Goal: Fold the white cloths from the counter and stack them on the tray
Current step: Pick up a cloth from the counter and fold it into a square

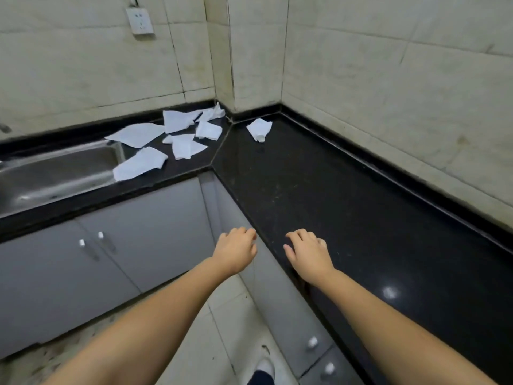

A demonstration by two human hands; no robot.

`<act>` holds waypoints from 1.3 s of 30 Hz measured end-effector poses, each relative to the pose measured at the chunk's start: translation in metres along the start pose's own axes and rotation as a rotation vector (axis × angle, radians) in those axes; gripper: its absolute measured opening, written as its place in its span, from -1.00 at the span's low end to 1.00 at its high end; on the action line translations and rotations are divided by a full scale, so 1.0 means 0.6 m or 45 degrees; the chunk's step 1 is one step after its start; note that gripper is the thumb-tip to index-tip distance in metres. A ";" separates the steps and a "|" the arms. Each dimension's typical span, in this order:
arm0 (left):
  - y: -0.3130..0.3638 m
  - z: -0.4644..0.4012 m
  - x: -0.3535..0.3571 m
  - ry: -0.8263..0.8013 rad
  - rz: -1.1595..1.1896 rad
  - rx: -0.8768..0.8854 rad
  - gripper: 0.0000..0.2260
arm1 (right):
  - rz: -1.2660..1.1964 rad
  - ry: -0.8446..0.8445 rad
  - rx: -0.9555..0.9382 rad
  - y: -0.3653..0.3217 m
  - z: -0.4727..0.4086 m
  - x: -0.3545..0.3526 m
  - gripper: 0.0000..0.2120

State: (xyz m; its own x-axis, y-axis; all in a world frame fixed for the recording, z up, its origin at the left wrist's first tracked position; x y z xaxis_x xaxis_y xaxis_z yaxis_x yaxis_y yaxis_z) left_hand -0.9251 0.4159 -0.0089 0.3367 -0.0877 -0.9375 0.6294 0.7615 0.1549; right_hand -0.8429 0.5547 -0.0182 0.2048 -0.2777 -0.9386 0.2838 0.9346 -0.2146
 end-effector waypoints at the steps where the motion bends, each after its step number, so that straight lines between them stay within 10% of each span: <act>1: -0.011 -0.032 -0.012 -0.013 0.006 -0.001 -0.73 | -0.001 -0.006 0.007 0.005 -0.034 -0.011 -0.63; 33: -0.254 -0.959 -0.265 -0.199 0.109 0.451 -0.59 | -0.579 0.002 0.544 0.067 -0.945 -0.193 -0.54; 39: -0.251 -0.996 -0.262 -0.160 0.018 0.569 -0.72 | -0.697 0.103 0.578 0.070 -0.976 -0.190 -0.80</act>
State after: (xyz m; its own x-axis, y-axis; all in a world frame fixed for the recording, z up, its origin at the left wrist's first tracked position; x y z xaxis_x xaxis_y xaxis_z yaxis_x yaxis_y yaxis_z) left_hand -1.4911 0.6986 -0.0711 0.4124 -0.1777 -0.8935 0.8551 0.4139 0.3123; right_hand -1.4027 0.7560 -0.0785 -0.1437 -0.6464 -0.7493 0.6913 0.4762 -0.5434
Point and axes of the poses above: each hand's wrist, its own z-axis away from the middle knuckle, its own x-axis out of the palm, y = z × x, the point moved 6 cm from there along -z, towards the middle knuckle, and after that the axes turned 13 degrees about -y, right-handed, at the moved point
